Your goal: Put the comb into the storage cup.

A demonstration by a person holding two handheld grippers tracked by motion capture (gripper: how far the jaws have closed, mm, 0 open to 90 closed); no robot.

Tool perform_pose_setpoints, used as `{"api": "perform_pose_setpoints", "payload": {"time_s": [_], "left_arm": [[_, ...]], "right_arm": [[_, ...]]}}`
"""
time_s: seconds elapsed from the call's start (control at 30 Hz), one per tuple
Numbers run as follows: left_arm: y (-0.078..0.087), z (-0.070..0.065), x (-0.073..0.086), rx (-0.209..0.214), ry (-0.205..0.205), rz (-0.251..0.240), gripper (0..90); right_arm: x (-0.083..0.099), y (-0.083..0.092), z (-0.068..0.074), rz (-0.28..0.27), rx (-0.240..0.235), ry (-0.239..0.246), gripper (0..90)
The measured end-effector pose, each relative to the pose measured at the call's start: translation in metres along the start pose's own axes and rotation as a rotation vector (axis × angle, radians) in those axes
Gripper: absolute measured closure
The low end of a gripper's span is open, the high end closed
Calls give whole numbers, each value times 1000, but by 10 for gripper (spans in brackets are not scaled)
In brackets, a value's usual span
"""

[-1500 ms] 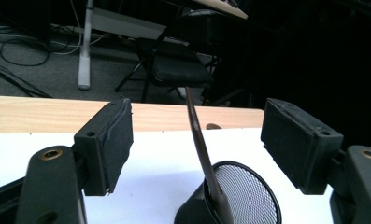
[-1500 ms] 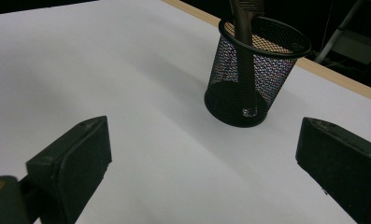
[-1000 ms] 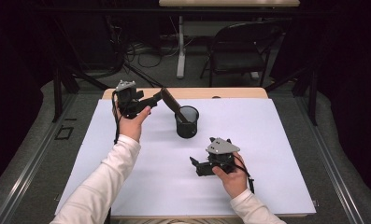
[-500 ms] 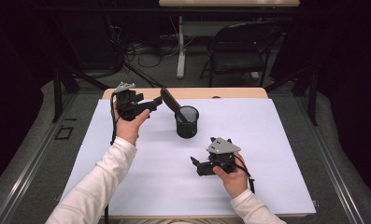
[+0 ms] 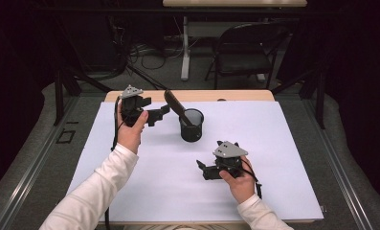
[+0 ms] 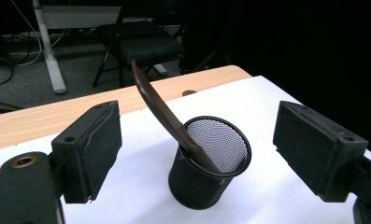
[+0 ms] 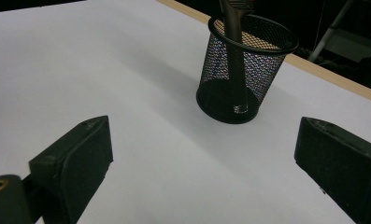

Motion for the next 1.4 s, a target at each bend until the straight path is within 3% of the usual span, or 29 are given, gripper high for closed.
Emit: {"api": "perform_pose_setpoints", "payload": {"time_s": [0.6,1.0,1.4], "left_arm": [[18,-8,7,34,-47,22,160],[36,-15,22,65,-63,23,161],[62,-10,39,60,-68,9,161]], "right_arm": [[0,1,-2,1,6,-5,40],[-1,2,0,-3,6,-2,41],[-10,14,1,-19,18,12,42]]}}
Point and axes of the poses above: each handheld gripper's, and its own axes: y roughly backward along the jaws, x roughly out of its underside, z roughly to its left, the point moved 3 cm from there along -y, roughly forward along the jaws, and after that the axes turned 2 degrees about -y, right-handed, at the moved point
